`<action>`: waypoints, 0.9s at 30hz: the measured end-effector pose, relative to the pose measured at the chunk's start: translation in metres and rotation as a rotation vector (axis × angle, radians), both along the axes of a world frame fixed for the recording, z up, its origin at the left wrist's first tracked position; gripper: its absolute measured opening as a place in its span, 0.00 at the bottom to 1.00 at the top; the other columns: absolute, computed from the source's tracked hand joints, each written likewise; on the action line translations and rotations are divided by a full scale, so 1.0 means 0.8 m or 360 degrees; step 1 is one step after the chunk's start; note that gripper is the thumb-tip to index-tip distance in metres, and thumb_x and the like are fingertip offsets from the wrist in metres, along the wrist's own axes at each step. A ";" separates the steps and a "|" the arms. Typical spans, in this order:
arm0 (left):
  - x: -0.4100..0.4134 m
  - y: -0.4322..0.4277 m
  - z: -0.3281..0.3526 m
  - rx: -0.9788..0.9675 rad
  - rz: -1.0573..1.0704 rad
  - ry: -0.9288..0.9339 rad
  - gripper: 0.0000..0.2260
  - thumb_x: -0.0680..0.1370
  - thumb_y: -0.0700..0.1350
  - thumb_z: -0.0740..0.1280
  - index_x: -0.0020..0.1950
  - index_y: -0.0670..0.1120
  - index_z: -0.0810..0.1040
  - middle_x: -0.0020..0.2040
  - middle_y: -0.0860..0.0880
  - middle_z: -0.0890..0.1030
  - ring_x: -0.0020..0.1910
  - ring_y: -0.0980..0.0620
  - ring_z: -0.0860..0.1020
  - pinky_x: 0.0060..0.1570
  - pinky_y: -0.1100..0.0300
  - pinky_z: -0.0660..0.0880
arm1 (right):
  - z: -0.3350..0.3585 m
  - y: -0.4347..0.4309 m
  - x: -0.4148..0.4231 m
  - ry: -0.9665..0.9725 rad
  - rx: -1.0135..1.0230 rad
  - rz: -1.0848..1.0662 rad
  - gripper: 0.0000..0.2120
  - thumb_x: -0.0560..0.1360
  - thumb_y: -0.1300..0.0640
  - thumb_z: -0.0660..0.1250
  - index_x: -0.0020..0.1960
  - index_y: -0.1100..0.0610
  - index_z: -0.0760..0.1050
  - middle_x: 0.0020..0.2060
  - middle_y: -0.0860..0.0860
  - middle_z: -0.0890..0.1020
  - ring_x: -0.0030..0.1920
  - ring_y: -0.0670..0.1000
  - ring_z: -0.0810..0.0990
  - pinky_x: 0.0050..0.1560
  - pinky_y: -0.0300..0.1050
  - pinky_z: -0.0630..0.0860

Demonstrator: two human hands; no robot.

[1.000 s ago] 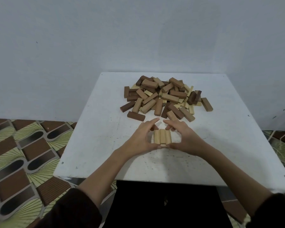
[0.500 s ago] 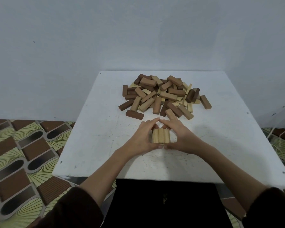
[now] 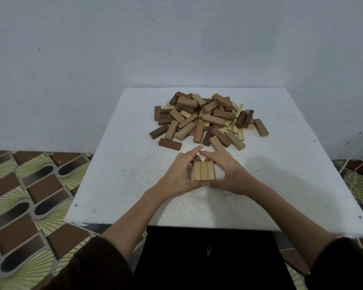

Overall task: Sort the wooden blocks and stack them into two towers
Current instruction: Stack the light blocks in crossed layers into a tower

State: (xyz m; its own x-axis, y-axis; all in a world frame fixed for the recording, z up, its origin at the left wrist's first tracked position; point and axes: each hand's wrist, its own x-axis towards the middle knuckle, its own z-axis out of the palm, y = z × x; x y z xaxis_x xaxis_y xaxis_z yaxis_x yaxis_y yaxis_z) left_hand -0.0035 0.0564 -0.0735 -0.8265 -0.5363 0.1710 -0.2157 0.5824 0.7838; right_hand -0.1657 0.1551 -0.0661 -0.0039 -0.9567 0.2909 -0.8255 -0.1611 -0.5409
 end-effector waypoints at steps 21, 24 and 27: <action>0.009 0.025 -0.025 -0.0715 0.0186 -0.0552 0.41 0.74 0.61 0.54 0.76 0.35 0.48 0.77 0.38 0.51 0.76 0.41 0.50 0.74 0.47 0.52 | -0.019 0.030 0.034 0.0472 0.0499 -0.0438 0.47 0.70 0.29 0.40 0.76 0.61 0.40 0.77 0.55 0.43 0.76 0.52 0.41 0.74 0.47 0.39; 0.009 0.025 -0.025 -0.0755 0.0168 -0.0607 0.42 0.74 0.63 0.52 0.76 0.36 0.45 0.77 0.39 0.48 0.76 0.43 0.47 0.75 0.49 0.48 | -0.022 0.029 0.033 0.0499 0.0492 -0.0431 0.49 0.69 0.26 0.34 0.76 0.62 0.40 0.77 0.55 0.43 0.76 0.52 0.41 0.74 0.49 0.39; 0.008 0.025 -0.027 -0.0780 0.0166 -0.0656 0.42 0.74 0.64 0.50 0.76 0.37 0.43 0.77 0.39 0.47 0.77 0.43 0.46 0.75 0.50 0.45 | -0.025 0.028 0.033 0.0550 0.0520 -0.0434 0.48 0.69 0.27 0.30 0.76 0.62 0.39 0.76 0.55 0.42 0.76 0.52 0.41 0.74 0.50 0.39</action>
State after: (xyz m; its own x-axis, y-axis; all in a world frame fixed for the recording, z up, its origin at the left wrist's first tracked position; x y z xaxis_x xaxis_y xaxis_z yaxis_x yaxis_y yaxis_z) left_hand 0.0030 0.0763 -0.0954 -0.8245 -0.5576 0.0961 -0.5168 0.8113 0.2732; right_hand -0.1390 0.1772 -0.0858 -0.2214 -0.9752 0.0071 -0.9523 0.2146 -0.2169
